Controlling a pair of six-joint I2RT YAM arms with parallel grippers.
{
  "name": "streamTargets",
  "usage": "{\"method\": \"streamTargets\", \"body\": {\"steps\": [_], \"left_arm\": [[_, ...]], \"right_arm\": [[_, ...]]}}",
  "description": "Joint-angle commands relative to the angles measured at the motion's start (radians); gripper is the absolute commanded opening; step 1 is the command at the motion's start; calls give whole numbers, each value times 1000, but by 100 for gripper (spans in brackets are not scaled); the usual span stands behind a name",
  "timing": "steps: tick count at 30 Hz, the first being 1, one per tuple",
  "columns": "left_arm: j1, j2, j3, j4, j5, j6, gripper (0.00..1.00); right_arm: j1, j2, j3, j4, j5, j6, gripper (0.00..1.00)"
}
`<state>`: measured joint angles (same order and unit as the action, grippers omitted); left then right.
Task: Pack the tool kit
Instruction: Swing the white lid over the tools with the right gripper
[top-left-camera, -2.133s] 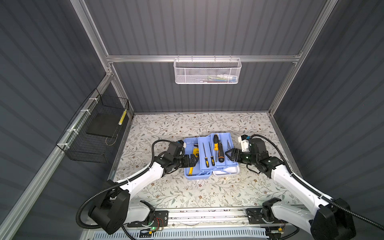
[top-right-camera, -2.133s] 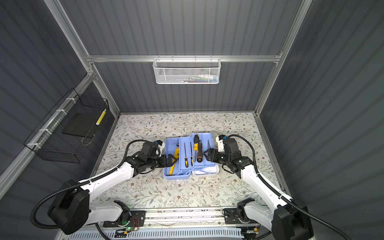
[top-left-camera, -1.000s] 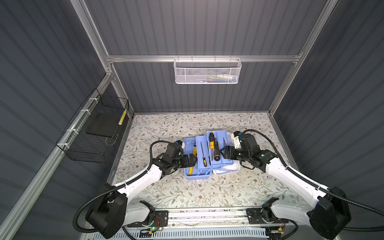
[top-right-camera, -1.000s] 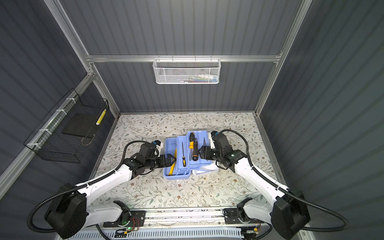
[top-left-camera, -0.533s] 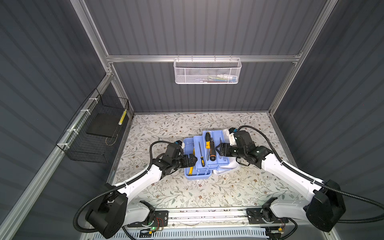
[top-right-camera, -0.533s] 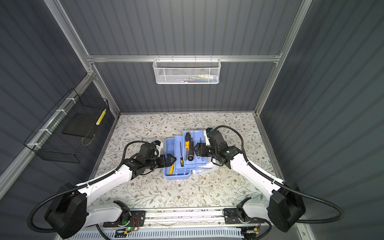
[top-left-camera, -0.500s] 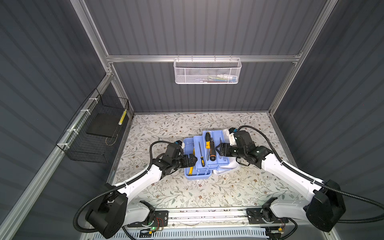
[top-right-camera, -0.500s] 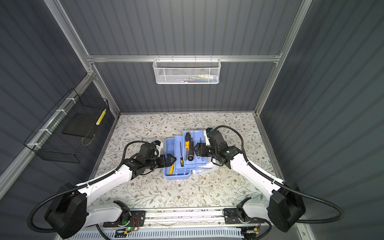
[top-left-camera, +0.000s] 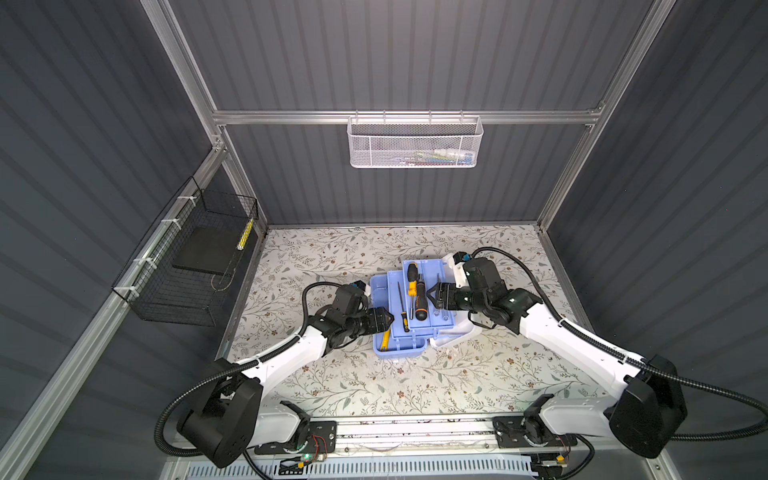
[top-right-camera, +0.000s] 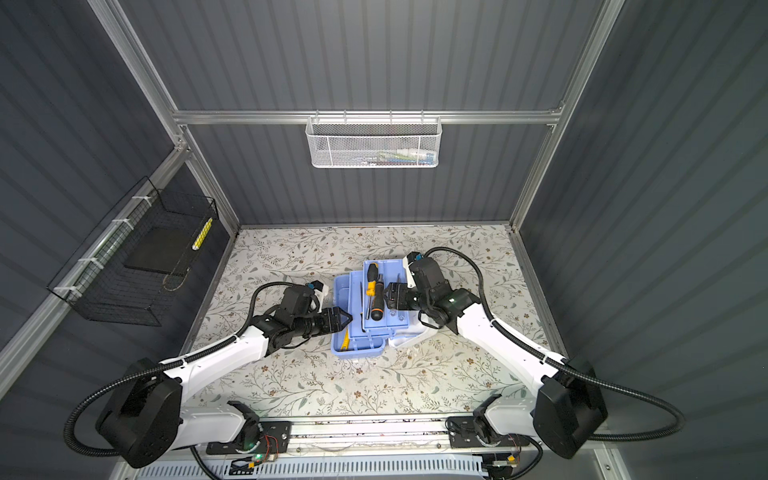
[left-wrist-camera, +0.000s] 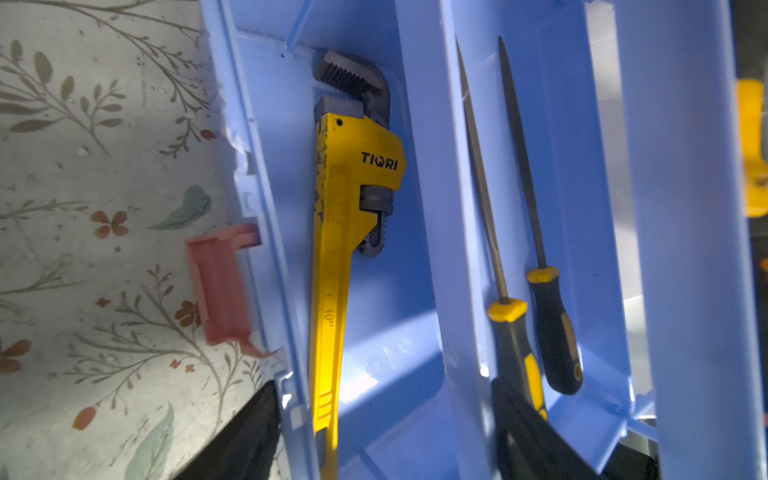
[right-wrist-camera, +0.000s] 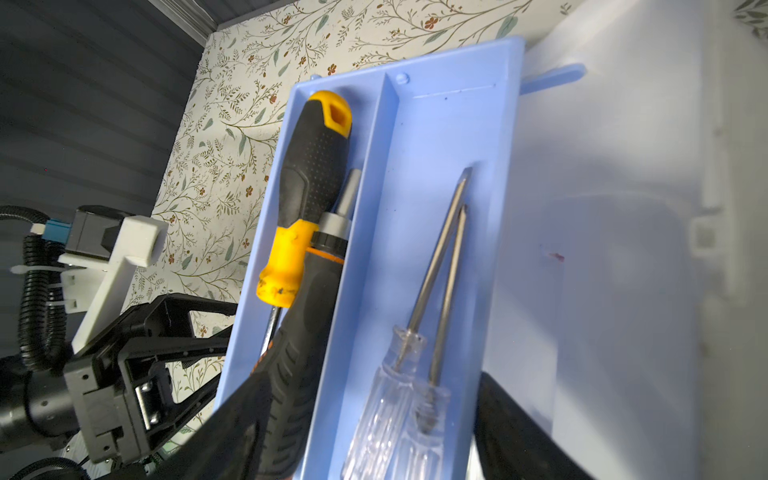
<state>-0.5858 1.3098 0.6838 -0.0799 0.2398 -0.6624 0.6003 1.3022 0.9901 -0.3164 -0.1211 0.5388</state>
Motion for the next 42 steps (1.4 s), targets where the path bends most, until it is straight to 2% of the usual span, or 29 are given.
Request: {"method": "streamTargets", "body": {"steps": [1, 12, 29, 36, 42], "left_arm": [[-17, 25, 18, 20, 45, 29, 75], [-17, 51, 20, 28, 44, 23, 74], [-17, 68, 23, 28, 42, 19, 73], [-17, 74, 24, 29, 44, 17, 73], [-17, 78, 24, 32, 42, 16, 73]], "right_arm": [[18, 7, 56, 12, -28, -24, 78], [21, 1, 93, -10, -20, -43, 80], [21, -46, 166, -94, 74, -80, 88], [20, -36, 201, -106, 71, -92, 88], [18, -122, 162, -112, 159, -117, 89]]}}
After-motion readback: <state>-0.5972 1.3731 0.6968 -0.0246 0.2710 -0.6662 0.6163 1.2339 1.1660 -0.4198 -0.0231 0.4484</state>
